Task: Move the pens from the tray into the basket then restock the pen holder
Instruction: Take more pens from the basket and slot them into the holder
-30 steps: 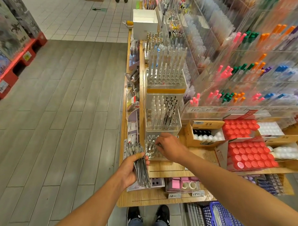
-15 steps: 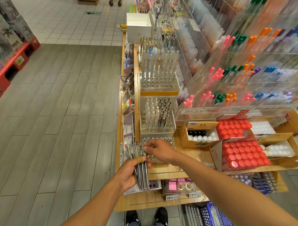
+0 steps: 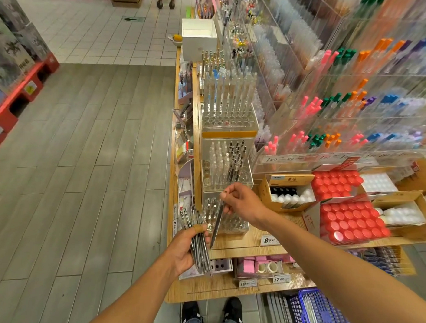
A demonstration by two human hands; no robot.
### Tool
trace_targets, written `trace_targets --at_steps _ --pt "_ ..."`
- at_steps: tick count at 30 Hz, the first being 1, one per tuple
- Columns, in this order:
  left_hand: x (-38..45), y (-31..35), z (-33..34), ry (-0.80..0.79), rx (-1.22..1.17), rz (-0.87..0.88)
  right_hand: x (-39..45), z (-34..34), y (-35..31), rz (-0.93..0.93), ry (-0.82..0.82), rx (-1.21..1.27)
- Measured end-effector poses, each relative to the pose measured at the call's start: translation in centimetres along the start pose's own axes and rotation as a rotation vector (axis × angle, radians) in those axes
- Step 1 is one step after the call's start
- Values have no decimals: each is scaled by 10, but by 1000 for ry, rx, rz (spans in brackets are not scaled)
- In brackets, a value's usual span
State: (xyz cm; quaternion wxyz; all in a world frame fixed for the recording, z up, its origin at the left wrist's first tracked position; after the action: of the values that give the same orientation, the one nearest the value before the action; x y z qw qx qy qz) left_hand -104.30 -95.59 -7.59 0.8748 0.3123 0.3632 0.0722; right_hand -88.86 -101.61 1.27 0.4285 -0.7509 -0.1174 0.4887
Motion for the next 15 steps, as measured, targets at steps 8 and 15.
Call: trace_targets --at_steps 8,15 --pt "-2 -7 -15 34 -34 -9 -6 -9 -16 -316 193 -380" --pt "-4 -8 -22 40 -30 -24 -2 17 -10 -435 268 -811"
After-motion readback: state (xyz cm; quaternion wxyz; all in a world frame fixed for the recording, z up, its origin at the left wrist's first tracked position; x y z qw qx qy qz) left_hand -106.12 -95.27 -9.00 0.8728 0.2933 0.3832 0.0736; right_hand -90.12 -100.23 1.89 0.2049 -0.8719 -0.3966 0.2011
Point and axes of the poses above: each hand's wrist, its own x-axis towards the middle knuckle, its own z-axis out of the palm, y = z × x, the point moved 8 cm from there along x, towards the middle knuckle, and after that the axes turned 13 degrees about z, right-handed, at the moved point
